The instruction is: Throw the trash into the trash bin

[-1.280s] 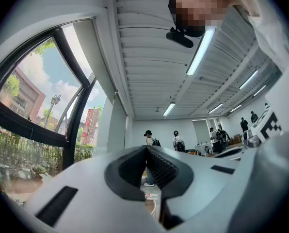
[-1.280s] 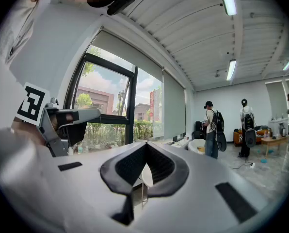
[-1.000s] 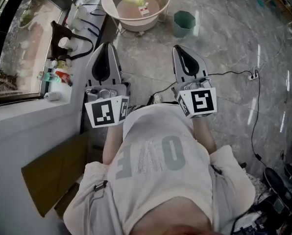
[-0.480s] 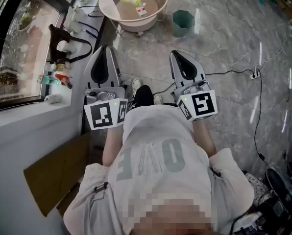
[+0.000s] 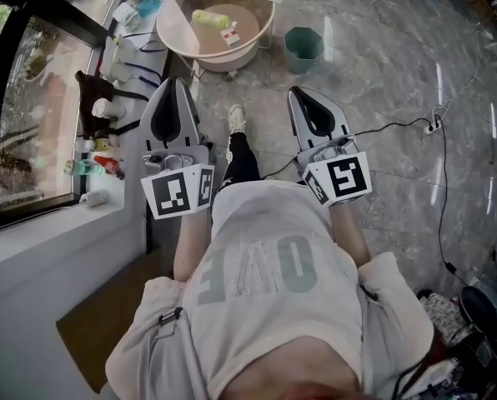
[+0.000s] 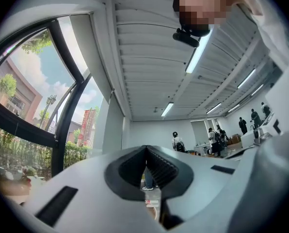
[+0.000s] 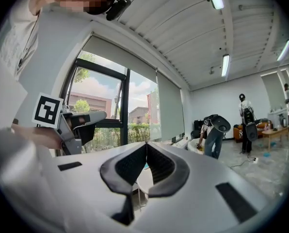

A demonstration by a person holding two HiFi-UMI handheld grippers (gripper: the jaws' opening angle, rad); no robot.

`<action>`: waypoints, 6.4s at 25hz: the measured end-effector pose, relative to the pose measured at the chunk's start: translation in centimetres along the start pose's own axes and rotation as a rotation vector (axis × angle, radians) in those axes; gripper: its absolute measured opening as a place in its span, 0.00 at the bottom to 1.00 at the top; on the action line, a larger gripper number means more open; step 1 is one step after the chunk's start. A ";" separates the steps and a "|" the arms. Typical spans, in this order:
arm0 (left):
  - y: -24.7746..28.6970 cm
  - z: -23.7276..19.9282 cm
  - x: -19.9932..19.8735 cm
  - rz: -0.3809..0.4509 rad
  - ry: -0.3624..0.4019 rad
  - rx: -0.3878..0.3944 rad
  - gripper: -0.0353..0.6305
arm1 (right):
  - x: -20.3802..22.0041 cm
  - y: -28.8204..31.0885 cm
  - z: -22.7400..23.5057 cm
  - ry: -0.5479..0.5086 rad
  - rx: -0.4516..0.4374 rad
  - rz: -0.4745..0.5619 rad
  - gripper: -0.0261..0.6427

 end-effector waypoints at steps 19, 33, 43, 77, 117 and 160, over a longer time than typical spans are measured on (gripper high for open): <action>23.4 -13.0 2.2 0.006 -0.089 0.062 0.07 | -5.1 25.4 7.8 -0.024 0.033 -0.052 0.06; 34.4 -20.6 8.8 -0.083 -0.063 0.020 0.07 | -4.1 39.4 9.1 -0.040 -0.009 -0.158 0.06; 38.3 -19.4 6.9 -0.081 0.025 -0.064 0.07 | -4.7 42.2 15.1 0.027 -0.093 -0.101 0.06; 41.9 -20.3 19.0 -0.223 0.022 -0.252 0.07 | 19.2 55.8 18.0 -0.098 -0.486 -0.453 0.46; 42.4 -22.7 17.4 -0.163 -0.019 -0.186 0.07 | 26.4 59.9 17.7 -0.237 -0.356 -0.797 0.23; 54.0 3.7 16.7 -0.190 -0.015 0.388 0.07 | 18.8 32.1 41.7 0.163 0.346 -0.683 0.23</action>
Point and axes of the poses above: the fingertips, and each gripper's own axes: y forward along the fingers, z to its right, x out of its underside, the point moved 1 cm from there along -y, backward along the fingers, and after that the axes turned 8 degrees about -z, right-handed, at the moved point
